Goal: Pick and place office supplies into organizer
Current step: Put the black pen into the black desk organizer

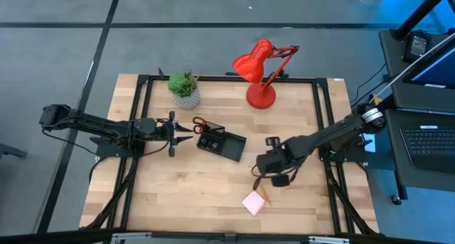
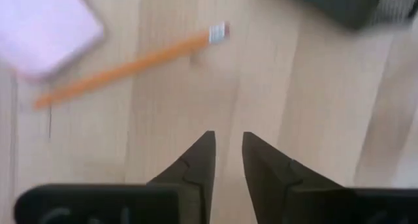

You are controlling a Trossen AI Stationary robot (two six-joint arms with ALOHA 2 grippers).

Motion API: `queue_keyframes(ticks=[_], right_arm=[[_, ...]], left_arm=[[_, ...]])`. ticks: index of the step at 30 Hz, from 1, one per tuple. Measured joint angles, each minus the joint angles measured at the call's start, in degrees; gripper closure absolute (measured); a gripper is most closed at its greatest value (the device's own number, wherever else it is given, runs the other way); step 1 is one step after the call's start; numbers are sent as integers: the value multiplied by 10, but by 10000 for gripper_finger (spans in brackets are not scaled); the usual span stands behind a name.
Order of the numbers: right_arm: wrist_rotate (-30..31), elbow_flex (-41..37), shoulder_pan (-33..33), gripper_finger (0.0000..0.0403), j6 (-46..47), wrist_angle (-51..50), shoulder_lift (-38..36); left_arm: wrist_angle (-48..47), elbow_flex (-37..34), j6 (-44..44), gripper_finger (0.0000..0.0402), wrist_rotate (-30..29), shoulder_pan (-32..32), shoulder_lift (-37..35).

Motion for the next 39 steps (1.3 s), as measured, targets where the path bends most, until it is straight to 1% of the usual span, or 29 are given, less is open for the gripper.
queue_keyframes(ticks=[3,5,9,13,16,20,23,30,39], right_arm=[[1,0,21,322,27,-58,-8],[2,0,38,322,26,-88,-10],[0,0,64,322,-15,-149,-10],[-6,0,95,322,-35,-167,-10],[-10,0,121,322,-79,-166,-10],[-8,-17,143,322,-77,-162,-9],[-9,-40,155,322,-79,-131,-9],[-18,-98,164,322,-119,-39,-9],[-18,-110,164,322,-114,-16,-9]], left_arm=[[0,0,0,302,0,0,0],[0,0,0,302,0,0,0],[0,0,0,302,0,0,0],[0,0,0,302,0,0,0],[0,0,0,302,0,0,0],[0,0,0,302,0,0,0],[0,0,0,302,0,0,0],[0,0,0,302,0,0,0],[0,0,-1,302,0,0,0]])
